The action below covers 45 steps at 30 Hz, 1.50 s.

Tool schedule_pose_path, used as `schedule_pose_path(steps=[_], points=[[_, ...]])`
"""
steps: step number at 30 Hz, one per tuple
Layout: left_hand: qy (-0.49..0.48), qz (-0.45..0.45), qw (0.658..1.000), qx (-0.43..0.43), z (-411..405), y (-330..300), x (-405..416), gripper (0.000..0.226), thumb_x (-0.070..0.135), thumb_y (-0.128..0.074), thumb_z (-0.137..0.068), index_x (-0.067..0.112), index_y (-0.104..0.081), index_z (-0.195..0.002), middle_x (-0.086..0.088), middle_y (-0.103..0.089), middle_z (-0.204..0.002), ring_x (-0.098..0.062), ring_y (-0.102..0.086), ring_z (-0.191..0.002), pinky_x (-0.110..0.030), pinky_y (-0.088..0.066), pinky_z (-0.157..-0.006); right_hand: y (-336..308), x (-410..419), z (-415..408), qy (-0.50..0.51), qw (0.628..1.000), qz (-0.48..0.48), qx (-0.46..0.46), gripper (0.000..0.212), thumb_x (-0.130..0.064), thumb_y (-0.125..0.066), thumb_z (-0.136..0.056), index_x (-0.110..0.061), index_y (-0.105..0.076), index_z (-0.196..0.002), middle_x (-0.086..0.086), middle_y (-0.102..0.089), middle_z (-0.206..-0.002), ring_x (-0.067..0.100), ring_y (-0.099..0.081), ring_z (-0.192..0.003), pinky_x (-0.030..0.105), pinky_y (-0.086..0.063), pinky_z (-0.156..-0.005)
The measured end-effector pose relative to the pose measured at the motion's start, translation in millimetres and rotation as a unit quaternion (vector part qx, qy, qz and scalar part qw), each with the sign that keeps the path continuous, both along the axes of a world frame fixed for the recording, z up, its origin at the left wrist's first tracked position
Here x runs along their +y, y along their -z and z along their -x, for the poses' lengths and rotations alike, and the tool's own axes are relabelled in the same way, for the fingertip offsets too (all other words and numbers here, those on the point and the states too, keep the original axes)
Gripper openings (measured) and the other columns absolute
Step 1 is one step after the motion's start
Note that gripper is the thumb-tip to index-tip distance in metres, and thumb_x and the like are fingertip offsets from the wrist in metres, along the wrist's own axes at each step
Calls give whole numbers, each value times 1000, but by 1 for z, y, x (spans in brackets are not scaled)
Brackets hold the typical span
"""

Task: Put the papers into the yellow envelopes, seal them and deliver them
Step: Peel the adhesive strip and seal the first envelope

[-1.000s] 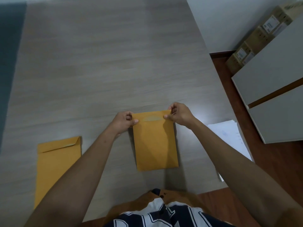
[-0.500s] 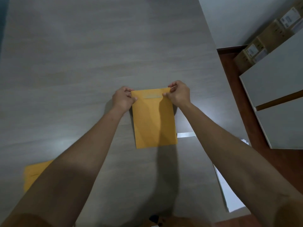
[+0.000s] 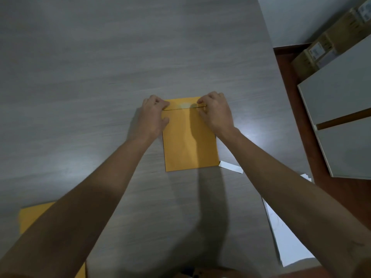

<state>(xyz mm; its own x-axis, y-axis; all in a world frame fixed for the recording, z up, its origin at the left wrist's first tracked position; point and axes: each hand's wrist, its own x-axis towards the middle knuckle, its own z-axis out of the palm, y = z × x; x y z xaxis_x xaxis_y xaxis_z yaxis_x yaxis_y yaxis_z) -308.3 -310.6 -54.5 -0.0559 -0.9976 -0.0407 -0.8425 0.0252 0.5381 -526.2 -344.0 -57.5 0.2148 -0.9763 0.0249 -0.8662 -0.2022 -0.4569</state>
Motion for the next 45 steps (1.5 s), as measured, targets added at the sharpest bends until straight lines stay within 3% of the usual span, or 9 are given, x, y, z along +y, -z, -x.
schedule_pose_path(steps=[3,6,9,18,29,40,45], points=[[49,-11,997,-65,2,6,13,56,36,-77,-80,10,-63,-128,-10,-54,-130,-30,-49,-118,-47,-44,-98,7,9,2,-40,997,32,55,24,-25,-64,-89,-13,-70,-109,6,-64,-107,28,-52,-102,38,-45,-85],[47,-36,992,-112,6,8,19,80,63,-74,-72,15,-57,-134,-4,-48,-141,-27,-44,-126,-45,-40,-103,10,13,4,-49,994,46,88,26,-32,-60,-90,-16,-70,-109,4,-65,-110,27,-53,-102,41,-46,-84],[46,-46,986,-151,9,4,18,90,74,-67,-68,20,-51,-139,-1,-42,-147,-25,-40,-130,-43,-38,-105,8,13,4,-45,992,48,107,27,-34,-58,-92,-18,-69,-111,3,-65,-113,27,-53,-103,41,-44,-84],[20,-62,986,-155,14,-11,31,81,63,-70,-75,18,-50,-139,-5,-40,-149,-27,-35,-134,-43,-31,-107,-16,27,-13,-30,991,-28,131,35,-27,-54,-94,-19,-60,-127,-1,-56,-134,25,-43,-120,37,-35,-95],[-117,-59,987,-93,-44,-42,152,64,53,-73,-77,17,-61,-128,-6,-55,-131,-28,-45,-125,-40,-36,-102,-44,128,-87,-69,992,-40,99,32,-32,-54,-93,-18,-66,-119,2,-64,-124,28,-47,-114,41,-41,-87],[-299,-72,947,-88,-161,-43,318,64,49,-73,-79,10,-60,-128,-13,-55,-124,-33,-46,-120,-43,-42,-100,-33,248,-215,-180,977,-102,57,41,-39,-55,-91,-18,-59,-126,10,-60,-128,30,-47,-121,40,-41,-100],[-376,-117,914,-95,-200,-35,373,83,60,-73,-75,11,-50,-137,-11,-46,-131,-30,-43,-123,-43,-44,-99,-29,282,-260,-220,969,-101,56,53,-37,-60,-89,-18,-46,-137,7,-52,-137,28,-42,-127,41,-37,-105]])
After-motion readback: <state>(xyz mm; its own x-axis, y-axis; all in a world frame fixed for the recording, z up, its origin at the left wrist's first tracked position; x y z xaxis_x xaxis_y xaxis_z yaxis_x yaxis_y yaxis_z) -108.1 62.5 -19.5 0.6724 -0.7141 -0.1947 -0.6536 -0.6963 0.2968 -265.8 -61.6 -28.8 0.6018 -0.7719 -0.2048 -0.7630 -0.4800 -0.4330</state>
